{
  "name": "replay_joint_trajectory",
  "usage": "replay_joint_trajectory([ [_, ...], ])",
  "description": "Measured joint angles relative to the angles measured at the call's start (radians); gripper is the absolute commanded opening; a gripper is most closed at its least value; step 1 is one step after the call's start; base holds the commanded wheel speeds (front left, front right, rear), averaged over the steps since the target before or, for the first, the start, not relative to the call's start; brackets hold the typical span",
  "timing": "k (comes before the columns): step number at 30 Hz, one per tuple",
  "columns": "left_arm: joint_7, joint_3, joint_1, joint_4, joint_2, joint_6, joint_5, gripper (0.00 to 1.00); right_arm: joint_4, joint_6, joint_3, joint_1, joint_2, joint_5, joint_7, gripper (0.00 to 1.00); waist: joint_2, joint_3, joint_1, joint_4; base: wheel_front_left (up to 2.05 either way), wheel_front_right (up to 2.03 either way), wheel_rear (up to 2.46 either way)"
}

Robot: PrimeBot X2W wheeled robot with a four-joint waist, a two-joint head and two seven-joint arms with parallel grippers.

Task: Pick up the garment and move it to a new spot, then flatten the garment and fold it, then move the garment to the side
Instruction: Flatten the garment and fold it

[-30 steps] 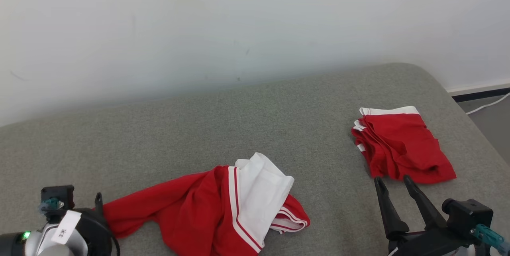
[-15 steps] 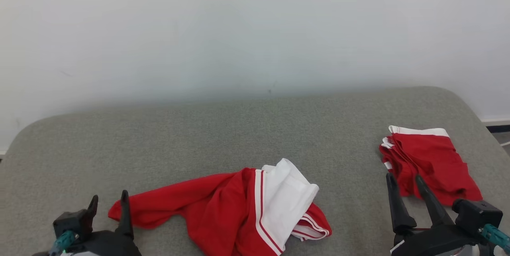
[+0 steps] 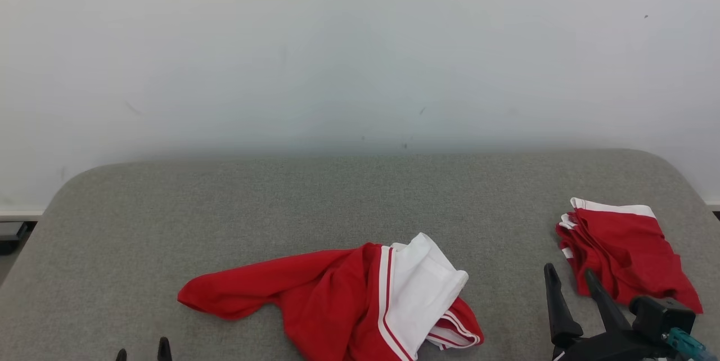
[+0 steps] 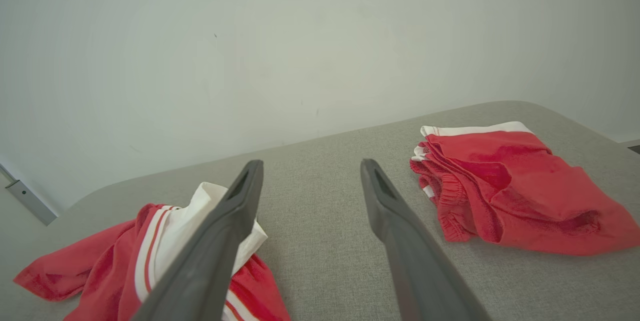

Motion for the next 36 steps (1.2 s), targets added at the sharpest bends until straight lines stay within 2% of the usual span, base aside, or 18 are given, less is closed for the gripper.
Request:
replay_joint_trajectory([
  [7,0.067,-0.085,0.038,-0.107,0.048,-0.005,0.015,1.00,0.036,-0.010,-0.010,-0.001,0.005,-0.006,0.006,1.00,0.0000,0.006,0.0000,-0.005,0.00,0.00,0.00],
  [29,0.257,-0.094,0.078,-0.310,0.087,-0.002,0.052,1.00,0.064,-0.017,-0.001,-0.001,0.016,-0.009,0.016,1.00,0.0000,0.022,0.0000,-0.009,0.00,0.00,0.00],
  [34,0.318,-0.108,0.069,-0.314,0.095,-0.002,0.053,1.00,0.070,-0.012,0.014,-0.003,0.003,-0.009,0.064,1.00,0.0002,0.035,0.0002,0.003,0.00,0.00,0.00],
  [36,0.353,-0.102,0.051,-0.307,0.099,-0.002,0.050,1.00,0.090,0.004,0.042,-0.016,-0.007,-0.009,0.109,1.00,0.0002,0.042,0.0002,0.006,0.00,0.00,0.00],
])
